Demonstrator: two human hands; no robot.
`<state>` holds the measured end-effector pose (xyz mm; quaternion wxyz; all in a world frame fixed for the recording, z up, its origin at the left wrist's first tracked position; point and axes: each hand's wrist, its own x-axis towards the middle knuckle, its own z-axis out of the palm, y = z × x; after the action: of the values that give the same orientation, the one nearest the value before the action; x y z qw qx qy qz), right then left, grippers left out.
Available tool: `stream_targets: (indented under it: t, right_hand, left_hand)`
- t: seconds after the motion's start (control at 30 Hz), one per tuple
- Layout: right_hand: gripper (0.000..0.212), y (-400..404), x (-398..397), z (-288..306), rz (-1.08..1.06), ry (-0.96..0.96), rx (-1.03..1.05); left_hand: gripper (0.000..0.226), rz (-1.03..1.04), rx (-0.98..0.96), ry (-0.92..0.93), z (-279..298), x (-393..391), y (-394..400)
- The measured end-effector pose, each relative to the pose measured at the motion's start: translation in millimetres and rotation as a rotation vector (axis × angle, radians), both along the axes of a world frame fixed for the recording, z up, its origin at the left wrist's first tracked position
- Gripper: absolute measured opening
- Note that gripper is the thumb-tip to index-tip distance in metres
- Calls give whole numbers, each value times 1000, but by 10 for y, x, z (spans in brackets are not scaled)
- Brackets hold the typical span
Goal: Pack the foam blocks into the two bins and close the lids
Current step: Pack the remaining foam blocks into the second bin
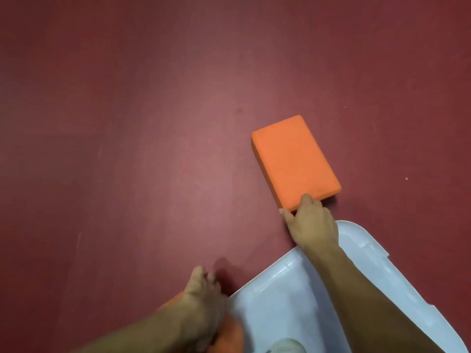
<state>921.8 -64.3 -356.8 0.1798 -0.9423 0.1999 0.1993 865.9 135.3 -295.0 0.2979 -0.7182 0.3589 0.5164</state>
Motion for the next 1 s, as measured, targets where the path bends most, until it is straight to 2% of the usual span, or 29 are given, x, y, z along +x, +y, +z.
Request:
stream_targets:
  t: [0.03,0.13,0.23,0.3,0.33,0.37,0.47,0.53,0.57,0.63,0.7,0.8,0.9,1.0]
  right_hand:
    - [51,-15,66,-26,-108,-14,52]
    - [59,-56,258,-52,-405,-51,120]
    - [80,-108,315,-147,-794,-26,303]
    - [106,-129,277,-301,-1080,-39,551]
    - [112,-150,269,-411,-1169,-63,686]
    - [106,-143,262,-483,-1235,-95,827]
    - [59,-65,293,-323,-1360,-106,1109]
    - [52,-2,254,-199,-1275,-67,1152]
    - [62,24,229,-140,-1190,-77,1065]
    - [83,18,132,131,-922,-67,667]
    - [81,-98,-6,459,-604,-163,396]
    - [69,-317,-285,915,-287,-299,273]
    - [71,-553,-716,1306,-89,-374,44]
    - [84,-829,-1267,1735,-14,-407,-138]
  left_hand:
    - [86,39,-8,-59,113,212,-77]
    - [81,119,-125,-479,542,1024,-367]
    - [44,283,-382,-817,625,1526,-591]
    - [33,325,-505,-880,566,1599,-699]
    - [32,324,-550,-858,547,1570,-727]
    - [34,306,-583,-838,534,1519,-743]
    - [59,271,-615,-829,492,1352,-683]
    - [66,302,-590,-837,461,1340,-575]
    - [63,328,-582,-846,468,1361,-515]
    - [59,362,-523,-853,535,1372,-390]
    - [63,371,-429,-826,641,1319,-311]
    - [67,323,-375,-812,884,1118,-324]
    - [65,221,-431,-800,1202,876,-585]
    - [63,186,-480,-784,1525,569,-932]
